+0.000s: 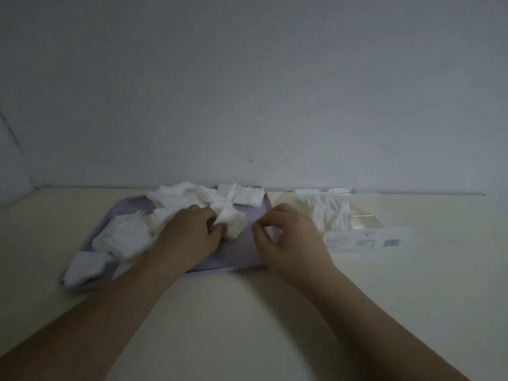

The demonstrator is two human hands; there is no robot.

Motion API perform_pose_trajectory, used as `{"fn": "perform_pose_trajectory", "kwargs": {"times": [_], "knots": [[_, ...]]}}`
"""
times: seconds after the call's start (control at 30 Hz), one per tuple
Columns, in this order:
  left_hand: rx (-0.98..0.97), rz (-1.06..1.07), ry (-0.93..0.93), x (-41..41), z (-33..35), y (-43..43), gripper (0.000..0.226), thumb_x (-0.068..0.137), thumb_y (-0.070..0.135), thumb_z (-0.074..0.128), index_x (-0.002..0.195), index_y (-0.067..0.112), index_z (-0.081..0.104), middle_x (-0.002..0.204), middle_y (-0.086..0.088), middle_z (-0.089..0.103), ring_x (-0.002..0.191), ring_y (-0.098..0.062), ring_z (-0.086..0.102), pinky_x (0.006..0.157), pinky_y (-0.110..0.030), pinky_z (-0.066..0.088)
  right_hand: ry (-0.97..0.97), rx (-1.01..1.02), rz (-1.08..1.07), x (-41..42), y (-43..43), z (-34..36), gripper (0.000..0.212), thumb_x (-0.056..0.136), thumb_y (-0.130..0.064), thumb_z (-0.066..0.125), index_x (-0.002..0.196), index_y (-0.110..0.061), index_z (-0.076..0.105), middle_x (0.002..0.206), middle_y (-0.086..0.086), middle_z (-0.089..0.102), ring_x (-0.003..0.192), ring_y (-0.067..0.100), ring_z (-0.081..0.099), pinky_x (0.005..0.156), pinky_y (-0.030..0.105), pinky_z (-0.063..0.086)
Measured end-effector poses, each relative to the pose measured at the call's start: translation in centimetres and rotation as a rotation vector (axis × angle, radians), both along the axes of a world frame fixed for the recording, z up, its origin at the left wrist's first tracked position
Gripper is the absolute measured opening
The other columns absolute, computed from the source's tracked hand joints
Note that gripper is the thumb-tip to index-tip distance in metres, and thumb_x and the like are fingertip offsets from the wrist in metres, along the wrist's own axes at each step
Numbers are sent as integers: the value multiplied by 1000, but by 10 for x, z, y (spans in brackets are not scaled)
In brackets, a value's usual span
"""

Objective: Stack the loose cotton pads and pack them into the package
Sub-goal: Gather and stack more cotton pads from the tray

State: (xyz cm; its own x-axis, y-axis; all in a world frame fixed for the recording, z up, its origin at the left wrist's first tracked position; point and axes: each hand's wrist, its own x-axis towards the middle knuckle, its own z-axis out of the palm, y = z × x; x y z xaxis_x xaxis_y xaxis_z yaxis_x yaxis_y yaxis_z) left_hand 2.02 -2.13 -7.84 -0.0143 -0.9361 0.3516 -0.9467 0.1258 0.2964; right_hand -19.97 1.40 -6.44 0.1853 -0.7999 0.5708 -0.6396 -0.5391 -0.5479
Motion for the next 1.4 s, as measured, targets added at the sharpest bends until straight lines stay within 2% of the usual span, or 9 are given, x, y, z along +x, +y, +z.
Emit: {"fn": "perform_pose_trajectory", "kwargs": {"times": [0.2,0.37,0.57,0.67,0.8,0.9,1.07,1.27,1.4], "knots": [[30,-183,305,-8,-10,2,6,87,24,73,84,27,69,79,9,69,71,-10,64,71,-32,54,61,170,25,-1,-4,-17,35,94,-29,68,128,-21,69,126,-4,69,116,13,62,93,16,40],[51,-262,538,-15,-5,14,17,85,13,75,87,28,67,83,12,71,74,-1,65,67,-11,47,9,270,29,1,-13,-22,57,91,-40,71,144,-29,55,138,-14,63,126,5,58,108,26,46],[77,-436,632,-19,4,20,21,86,13,72,93,31,62,94,6,70,84,-23,67,77,-39,57,-99,320,90,2,-14,-21,36,87,-38,78,121,-43,66,103,-25,72,96,-6,66,80,12,52],[118,-492,608,-20,6,22,18,87,13,70,95,27,63,90,-1,69,82,-32,66,75,-49,57,-180,333,149,1,-15,-17,10,90,-26,78,97,-32,75,88,-16,76,81,2,70,70,20,55],[22,-354,581,-18,-1,14,31,74,12,57,98,29,66,100,6,69,93,-22,66,83,-43,55,-287,350,104,-2,-20,-21,13,88,-14,74,83,-24,68,73,-10,72,64,1,61,61,17,47],[-30,-237,262,-13,-9,4,38,76,28,53,112,24,65,122,7,61,118,-18,56,101,-38,47,-340,341,50,-1,-22,-23,15,88,-19,74,84,-24,60,69,-8,66,59,0,55,57,15,42],[34,-256,219,-16,-9,4,45,79,31,52,121,21,67,127,5,65,120,-18,57,104,-35,46,-388,294,-15,-3,-21,-20,13,89,-21,75,86,-21,62,76,-1,69,69,9,64,64,27,50],[-117,-208,314,-18,-8,3,28,84,42,54,66,21,57,76,6,56,75,-13,56,71,-32,46,-533,329,-51,-6,-21,-22,6,95,-27,70,95,-22,66,88,1,75,87,20,73,77,43,59],[-204,-280,298,-19,-8,5,13,84,37,61,85,25,64,91,7,63,90,-18,61,82,-38,51,-617,366,-45,-5,-23,-23,12,100,-30,65,107,-21,63,98,5,76,94,19,73,85,47,60]]}}
